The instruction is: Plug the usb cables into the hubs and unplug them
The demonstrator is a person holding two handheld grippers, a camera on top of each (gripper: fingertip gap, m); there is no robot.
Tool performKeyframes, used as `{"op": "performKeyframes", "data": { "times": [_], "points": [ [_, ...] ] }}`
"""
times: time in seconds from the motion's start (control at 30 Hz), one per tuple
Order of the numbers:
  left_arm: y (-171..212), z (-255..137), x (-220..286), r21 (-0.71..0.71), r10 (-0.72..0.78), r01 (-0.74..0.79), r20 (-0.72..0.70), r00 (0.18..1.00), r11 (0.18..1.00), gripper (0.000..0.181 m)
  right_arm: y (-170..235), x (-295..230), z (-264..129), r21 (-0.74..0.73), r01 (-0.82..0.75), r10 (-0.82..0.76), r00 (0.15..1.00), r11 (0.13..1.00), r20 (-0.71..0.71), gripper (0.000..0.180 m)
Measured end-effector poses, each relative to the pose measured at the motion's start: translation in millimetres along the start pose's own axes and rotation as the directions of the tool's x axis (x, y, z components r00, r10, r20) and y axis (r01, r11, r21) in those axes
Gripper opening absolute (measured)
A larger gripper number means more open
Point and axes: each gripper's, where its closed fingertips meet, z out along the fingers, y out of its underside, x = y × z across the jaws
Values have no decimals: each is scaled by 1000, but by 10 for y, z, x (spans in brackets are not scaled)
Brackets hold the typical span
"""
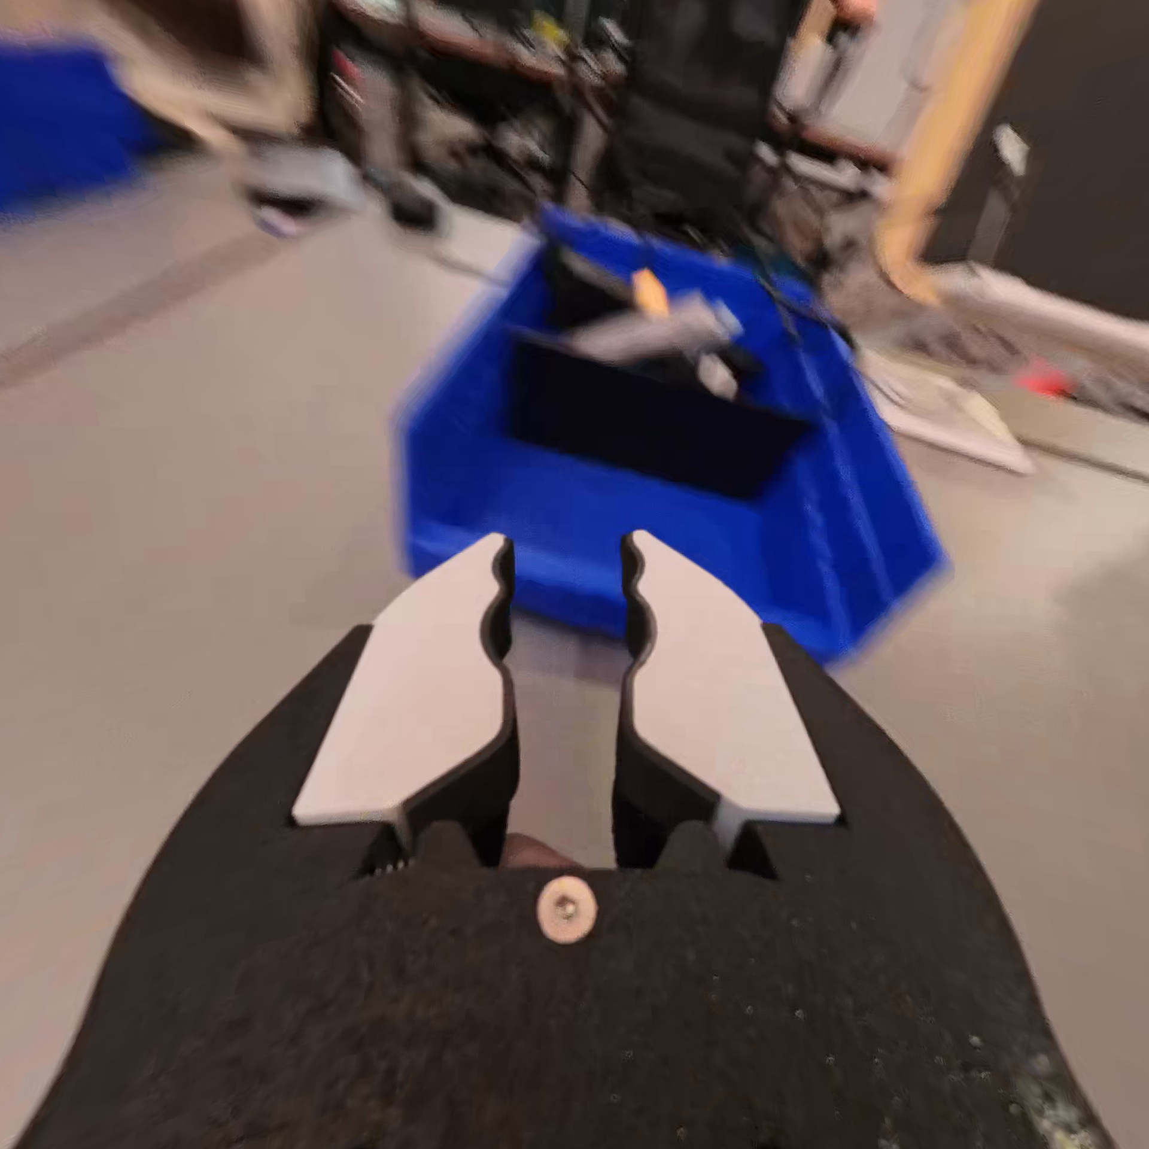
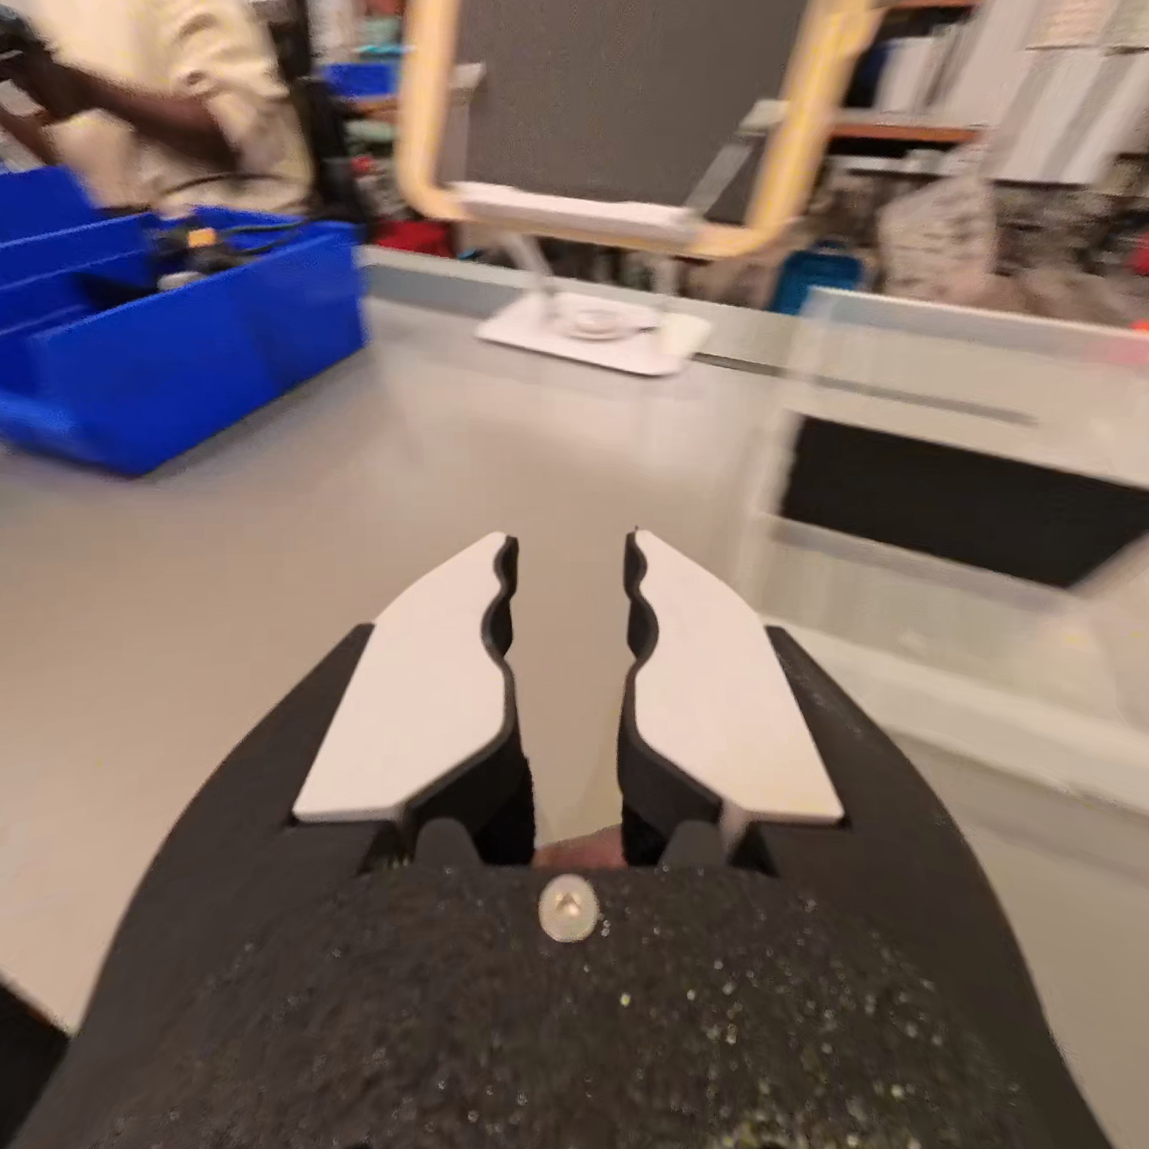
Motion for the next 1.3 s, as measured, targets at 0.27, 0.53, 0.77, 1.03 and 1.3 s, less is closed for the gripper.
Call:
{"op": "performKeyframes", "data": {
  "times": [0.27, 0.53, 0.77, 1.03, 1.3],
  "points": [
    [747, -37, 1022, -223, 155, -237, -334, 930, 946, 34, 540, 1548, -579, -6, -226, 208, 909, 974, -361, 42],
    [818, 15, 1034, -273, 88, -200, -371, 924, 941, 35, 599, 1457, -475, -60, -165, 132, 923, 985, -361, 47],
    [558, -50, 1210, -212, 98, -235, -511, 854, 948, 35, 647, 1318, -374, -73, -213, 181, 933, 974, -311, 46],
    [-668, 1175, 516, -44, 748, -835, -420, 513, 548, 38, 643, 1110, -238, -94, -210, 182, 951, 973, -250, 46],
    [-325, 2255, 244, -92, 771, -996, -633, 75, 22, 42, 648, 1074, -187, -104, -218, 188, 952, 970, -242, 46]
  ]
}}
